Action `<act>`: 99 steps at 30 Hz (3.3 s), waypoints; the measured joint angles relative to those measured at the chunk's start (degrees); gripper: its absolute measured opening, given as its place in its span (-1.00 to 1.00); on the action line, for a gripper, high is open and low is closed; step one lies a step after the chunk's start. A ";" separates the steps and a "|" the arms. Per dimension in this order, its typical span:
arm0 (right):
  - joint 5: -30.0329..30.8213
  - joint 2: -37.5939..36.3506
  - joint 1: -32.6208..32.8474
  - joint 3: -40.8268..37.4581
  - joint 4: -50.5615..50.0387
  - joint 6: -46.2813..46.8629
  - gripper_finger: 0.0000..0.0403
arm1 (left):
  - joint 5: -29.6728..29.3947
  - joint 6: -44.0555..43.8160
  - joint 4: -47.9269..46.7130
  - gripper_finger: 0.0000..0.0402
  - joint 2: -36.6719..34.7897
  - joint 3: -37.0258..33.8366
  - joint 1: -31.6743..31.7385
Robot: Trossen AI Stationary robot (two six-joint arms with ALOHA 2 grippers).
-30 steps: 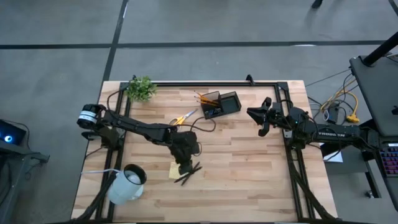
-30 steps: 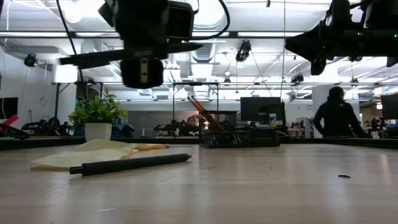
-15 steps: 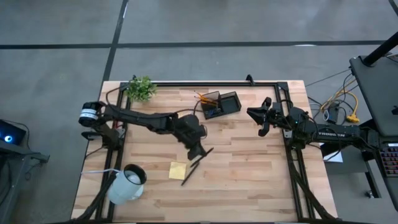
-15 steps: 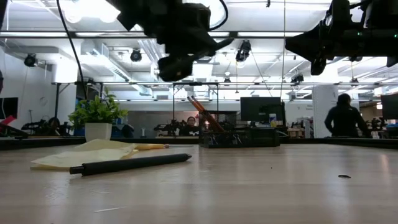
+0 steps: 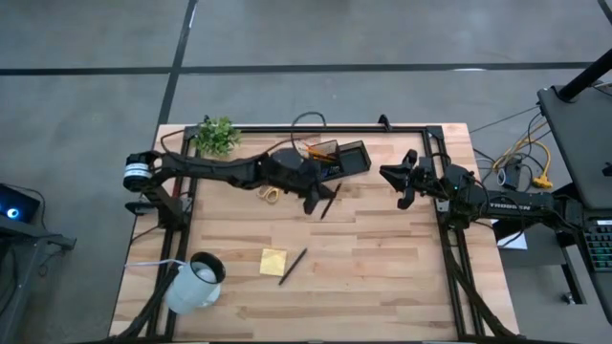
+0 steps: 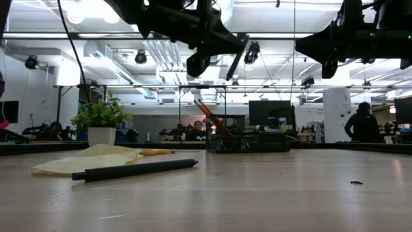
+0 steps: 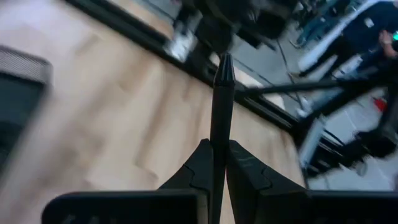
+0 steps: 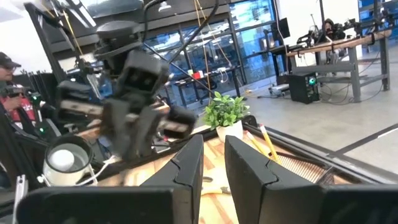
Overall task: Pick and place office supplies into organizer
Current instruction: Put the left pen into the desk organizer, then put the pen into the desk organizer
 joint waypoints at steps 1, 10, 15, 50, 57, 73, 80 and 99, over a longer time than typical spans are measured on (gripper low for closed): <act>0.00 0.00 -0.03 0.00 0.00 0.53 -0.72 | -0.50 0.75 0.77 -0.96 0.00 0.00 0.62; 0.01 0.00 -0.04 0.00 0.04 6.83 -0.72 | -9.47 8.98 6.71 -0.96 0.00 0.00 5.92; 0.74 0.04 -0.02 0.00 0.03 8.85 -0.72 | -10.19 14.18 9.64 -0.96 0.00 0.00 8.93; 3.04 0.04 0.00 0.00 0.46 16.74 -0.72 | -8.94 23.46 33.59 -0.96 16.85 -0.02 18.48; 3.02 0.04 -0.02 0.00 0.44 16.64 -0.72 | -8.96 23.99 33.10 -0.96 17.75 -0.02 18.78; 2.99 0.04 -0.02 0.00 0.42 16.53 -0.72 | -9.08 25.14 33.34 -0.96 19.56 -0.02 19.19; 2.99 0.04 -0.02 0.00 0.42 16.55 -0.72 | -10.34 25.08 33.36 -0.76 19.52 -0.02 19.34; 3.00 0.04 0.00 0.00 0.38 16.53 -0.72 | -10.16 24.72 33.77 -0.48 17.76 -0.02 19.30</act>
